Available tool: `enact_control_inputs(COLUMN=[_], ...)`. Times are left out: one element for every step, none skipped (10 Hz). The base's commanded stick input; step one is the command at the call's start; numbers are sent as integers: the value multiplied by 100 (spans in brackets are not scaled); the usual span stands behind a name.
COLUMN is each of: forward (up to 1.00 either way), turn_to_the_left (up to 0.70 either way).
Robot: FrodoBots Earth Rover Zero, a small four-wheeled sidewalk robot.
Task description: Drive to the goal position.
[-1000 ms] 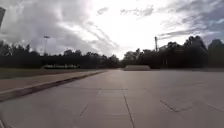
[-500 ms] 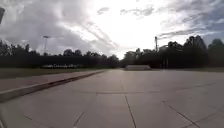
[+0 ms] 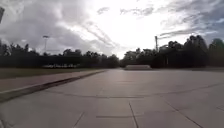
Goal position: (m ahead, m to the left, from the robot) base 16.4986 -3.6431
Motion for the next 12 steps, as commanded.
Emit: enact_control_inputs(forward=[70,70,70,70,70,70,70,70,70,70,70,70], turn_to_the_left=[0,0,0,0,0,0,0,0,0,0,0,0])
